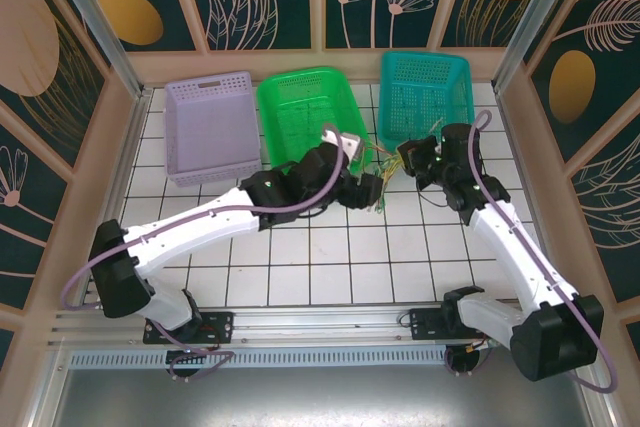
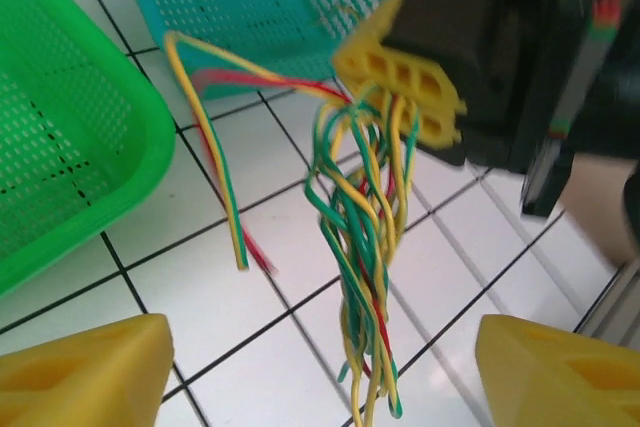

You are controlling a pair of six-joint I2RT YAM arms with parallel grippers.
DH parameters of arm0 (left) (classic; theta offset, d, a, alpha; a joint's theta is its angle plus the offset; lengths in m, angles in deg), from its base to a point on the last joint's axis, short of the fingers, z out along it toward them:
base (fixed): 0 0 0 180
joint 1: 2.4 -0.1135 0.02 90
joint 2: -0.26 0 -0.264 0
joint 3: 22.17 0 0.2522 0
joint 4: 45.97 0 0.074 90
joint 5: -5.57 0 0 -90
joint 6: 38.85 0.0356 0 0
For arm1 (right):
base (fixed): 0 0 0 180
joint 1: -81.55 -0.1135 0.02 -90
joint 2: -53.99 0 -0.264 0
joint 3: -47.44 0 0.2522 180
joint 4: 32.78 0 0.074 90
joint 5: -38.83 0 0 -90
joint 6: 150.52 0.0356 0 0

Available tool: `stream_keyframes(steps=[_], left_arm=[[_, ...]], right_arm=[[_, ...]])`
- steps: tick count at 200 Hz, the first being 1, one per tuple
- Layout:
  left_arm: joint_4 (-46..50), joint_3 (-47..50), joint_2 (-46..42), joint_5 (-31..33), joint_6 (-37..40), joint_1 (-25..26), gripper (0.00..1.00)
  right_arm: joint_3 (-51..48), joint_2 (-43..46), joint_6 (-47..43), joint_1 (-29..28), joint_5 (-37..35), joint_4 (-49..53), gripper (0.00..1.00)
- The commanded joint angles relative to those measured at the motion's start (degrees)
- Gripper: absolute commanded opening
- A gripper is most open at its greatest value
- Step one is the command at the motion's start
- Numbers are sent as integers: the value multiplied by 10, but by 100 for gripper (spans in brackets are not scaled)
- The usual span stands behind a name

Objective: Untangle the cables

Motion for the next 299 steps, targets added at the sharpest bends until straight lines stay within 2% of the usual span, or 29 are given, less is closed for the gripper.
stream_keyframes(steps=[1,22,39,61,78,93,113,126,148,163,183,205,226,244,258,266,278,299], left_arm=[[5,-37,-20,-36,-119,-56,89],[71,-88,22,-116,-174,-109,90],[101,-135,65,-172,-201,-127,89],[140,-212,110,-181,-220,-128,92],[205,-271,162,-172,-213,-129,93],[220,-279,180,-179,-200,-128,94],[172,-258,178,-205,-168,-128,93],[137,-236,169,-216,-111,-128,92],[143,-212,159,-196,-20,-129,92],[81,-157,132,-246,3,-132,90],[5,-87,99,-287,-20,-139,87],[-37,-57,97,-288,-49,-145,81],[-72,-45,94,-280,-78,-155,75],[-119,-24,83,-290,-106,-164,62],[-137,-12,81,-302,-122,-170,45],[-140,-8,82,-311,-129,-171,40],[-151,-3,84,-329,-139,-173,42],[-174,3,84,-366,-158,-173,53]], right_arm=[[-17,22,-114,-6,-15,-103,0],[-33,29,-164,-6,6,-155,0],[-32,26,-201,-7,28,-174,0],[-25,23,-256,-10,46,-175,0],[-12,15,-292,-9,58,-164,0],[-1,3,-308,-10,82,-164,0],[13,-15,-323,-10,119,-163,0],[28,-32,-325,-4,161,-162,0],[81,-70,-346,-1,214,-114,0],[104,-89,-370,7,246,-82,0],[99,-97,-355,27,292,-100,0],[91,-103,-312,37,332,-140,0],[94,-105,-300,36,334,-138,0],[87,-101,-300,39,332,-135,0],[78,-96,-287,45,338,-150,0],[73,-93,-277,48,341,-163,0],[72,-91,-265,50,341,-175,0],[81,-94,-268,50,337,-169,0]])
